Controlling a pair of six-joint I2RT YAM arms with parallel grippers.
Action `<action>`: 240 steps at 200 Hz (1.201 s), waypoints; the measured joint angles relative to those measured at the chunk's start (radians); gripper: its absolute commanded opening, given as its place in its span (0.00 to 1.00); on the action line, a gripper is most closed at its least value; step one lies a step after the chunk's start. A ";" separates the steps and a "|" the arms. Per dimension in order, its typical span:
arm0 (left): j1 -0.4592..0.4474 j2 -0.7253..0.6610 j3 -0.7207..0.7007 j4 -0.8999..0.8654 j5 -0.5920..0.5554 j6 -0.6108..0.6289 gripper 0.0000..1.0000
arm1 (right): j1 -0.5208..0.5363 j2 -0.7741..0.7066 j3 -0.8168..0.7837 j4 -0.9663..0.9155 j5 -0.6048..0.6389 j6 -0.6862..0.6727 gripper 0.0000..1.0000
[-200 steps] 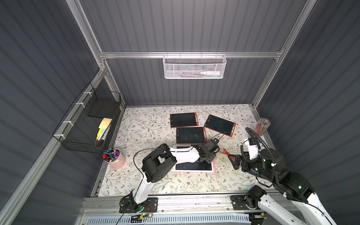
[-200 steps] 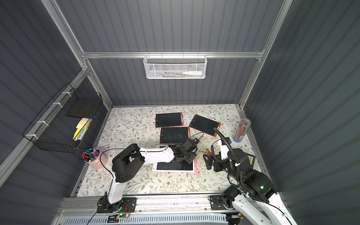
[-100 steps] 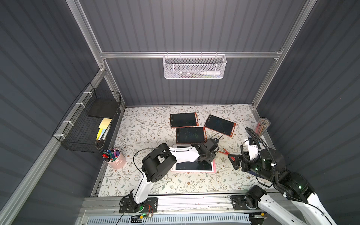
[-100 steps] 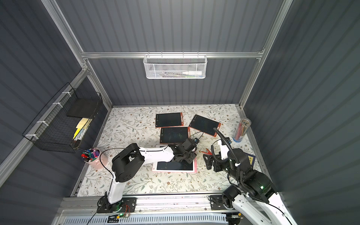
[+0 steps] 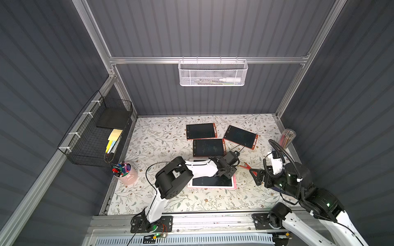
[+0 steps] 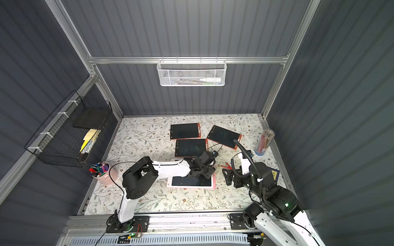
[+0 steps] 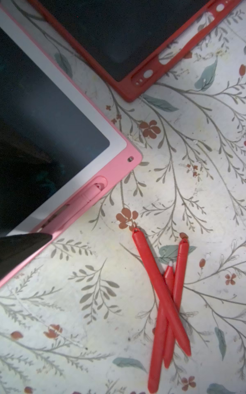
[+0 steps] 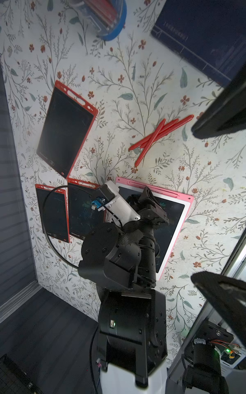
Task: Place the stylus back onto the writing tablet
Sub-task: Adjust the stylus on the writing tablet.
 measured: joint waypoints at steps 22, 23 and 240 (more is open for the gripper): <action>0.000 0.000 0.000 0.000 -0.002 0.000 0.56 | 0.000 0.000 0.000 0.000 0.000 0.000 0.99; 0.000 0.000 0.000 0.000 -0.002 0.000 0.56 | 0.000 0.000 0.000 0.000 0.000 0.000 0.99; 0.017 -0.100 0.011 0.015 0.078 -0.036 0.21 | 0.000 0.000 0.000 0.000 0.000 0.000 0.99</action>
